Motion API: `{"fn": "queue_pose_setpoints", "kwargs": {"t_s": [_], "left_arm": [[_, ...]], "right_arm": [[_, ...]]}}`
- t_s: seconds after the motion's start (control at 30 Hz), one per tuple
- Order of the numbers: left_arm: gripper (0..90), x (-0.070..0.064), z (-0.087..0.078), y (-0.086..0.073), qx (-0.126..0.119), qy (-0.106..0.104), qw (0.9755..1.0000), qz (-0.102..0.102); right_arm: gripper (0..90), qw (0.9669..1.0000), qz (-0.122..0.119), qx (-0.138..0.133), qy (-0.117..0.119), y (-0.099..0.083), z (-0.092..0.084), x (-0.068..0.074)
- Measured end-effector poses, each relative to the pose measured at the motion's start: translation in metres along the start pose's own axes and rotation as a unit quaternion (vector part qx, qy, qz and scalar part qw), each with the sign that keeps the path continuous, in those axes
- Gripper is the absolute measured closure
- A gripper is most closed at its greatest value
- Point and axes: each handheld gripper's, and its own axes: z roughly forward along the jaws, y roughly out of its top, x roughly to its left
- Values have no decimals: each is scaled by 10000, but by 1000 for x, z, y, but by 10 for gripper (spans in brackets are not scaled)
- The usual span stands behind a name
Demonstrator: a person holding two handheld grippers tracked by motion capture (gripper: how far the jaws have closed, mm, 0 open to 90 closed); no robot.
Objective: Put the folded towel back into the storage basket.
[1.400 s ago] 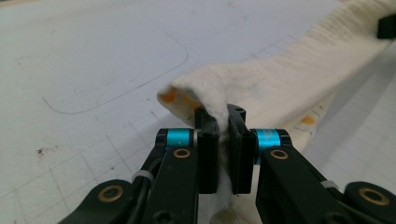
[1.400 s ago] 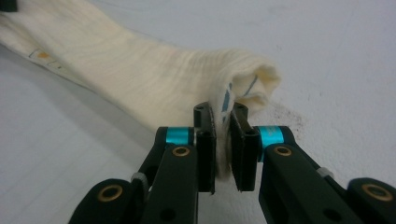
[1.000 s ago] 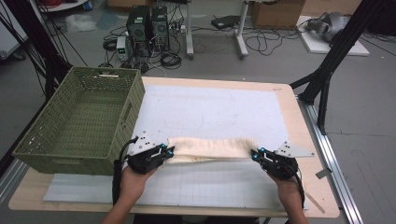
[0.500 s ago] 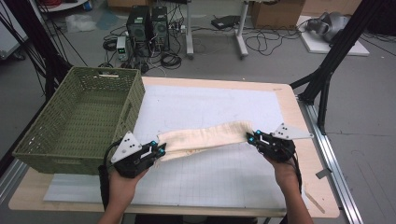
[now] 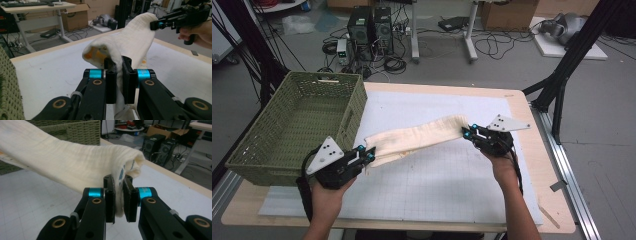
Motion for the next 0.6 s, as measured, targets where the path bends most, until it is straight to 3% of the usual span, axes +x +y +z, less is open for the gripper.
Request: {"fn": "queue_pose_setpoints", "kwargs": {"t_s": [0.33, 0.6], "left_arm": [[836, 6, -6, 1, 40, 52, 10000, 5], [836, 12, -15, 4, -72, 214, 9997, -77]], "right_arm": [[821, 9999, 59, 107, 2, 25, 21, -4], [821, 9998, -89, 161, -38, 53, 49, -5]]}}
